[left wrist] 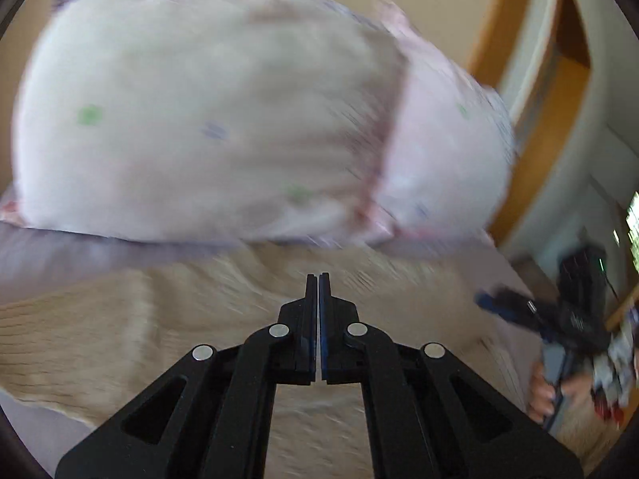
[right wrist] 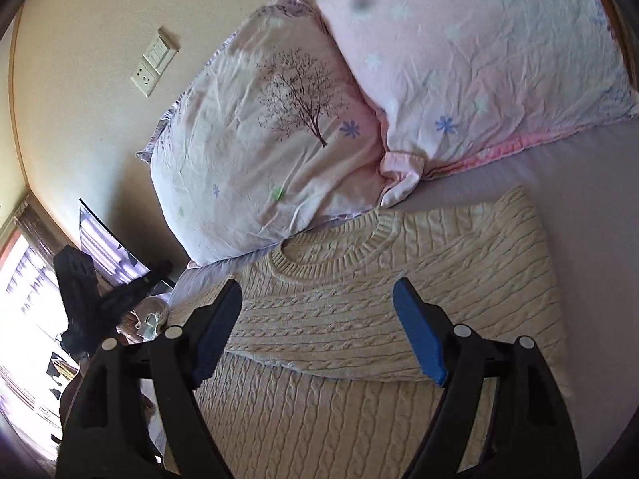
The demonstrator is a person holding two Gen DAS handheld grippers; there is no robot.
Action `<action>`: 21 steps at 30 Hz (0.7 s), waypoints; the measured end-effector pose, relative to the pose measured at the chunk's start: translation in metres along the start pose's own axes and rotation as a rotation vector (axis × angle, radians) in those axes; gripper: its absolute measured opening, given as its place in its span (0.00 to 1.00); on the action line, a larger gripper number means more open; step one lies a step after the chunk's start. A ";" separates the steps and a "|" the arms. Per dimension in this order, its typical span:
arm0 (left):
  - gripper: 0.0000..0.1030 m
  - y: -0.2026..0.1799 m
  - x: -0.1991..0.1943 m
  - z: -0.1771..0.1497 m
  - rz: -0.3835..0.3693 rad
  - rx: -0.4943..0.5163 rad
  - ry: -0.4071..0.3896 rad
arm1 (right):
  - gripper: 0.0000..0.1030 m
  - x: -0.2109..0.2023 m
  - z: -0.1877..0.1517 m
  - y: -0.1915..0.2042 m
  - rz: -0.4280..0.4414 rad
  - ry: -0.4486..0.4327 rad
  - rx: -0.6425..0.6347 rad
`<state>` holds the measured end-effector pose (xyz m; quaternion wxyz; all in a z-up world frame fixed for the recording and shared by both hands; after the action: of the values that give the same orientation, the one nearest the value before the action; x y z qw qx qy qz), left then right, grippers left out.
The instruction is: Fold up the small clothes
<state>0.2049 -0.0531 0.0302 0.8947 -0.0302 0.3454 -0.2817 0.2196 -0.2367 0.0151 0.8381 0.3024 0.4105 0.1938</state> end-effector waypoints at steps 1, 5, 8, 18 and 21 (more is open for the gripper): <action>0.00 -0.031 0.021 -0.021 -0.054 0.052 0.083 | 0.76 0.006 -0.004 -0.004 -0.006 0.027 0.016; 0.00 -0.027 0.019 -0.060 -0.055 0.025 0.153 | 0.76 0.004 -0.015 -0.016 -0.035 0.059 0.002; 0.29 0.079 -0.034 -0.052 0.120 -0.232 0.043 | 0.76 -0.006 -0.013 -0.027 -0.060 0.036 0.002; 0.75 0.351 -0.205 -0.131 0.700 -0.923 -0.117 | 0.76 0.009 -0.020 -0.029 -0.071 0.060 0.020; 0.74 0.387 -0.212 -0.128 0.780 -0.984 -0.115 | 0.76 0.011 -0.023 -0.027 -0.077 0.060 0.018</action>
<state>0.1828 0.4016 -0.0356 0.8299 -0.3253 0.3717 0.2593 0.2096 -0.2429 -0.0199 0.8295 0.2880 0.4485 0.1667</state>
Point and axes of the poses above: each gripper's, at about its wrist camera, not at the fingertips, and x roughly the way its jaws point, y to its left, z to its top, the point moved 9 cm from there along x, roughly the way its jaws point, and after that the axes turned 4 degrees about x, right-handed, at the moved point
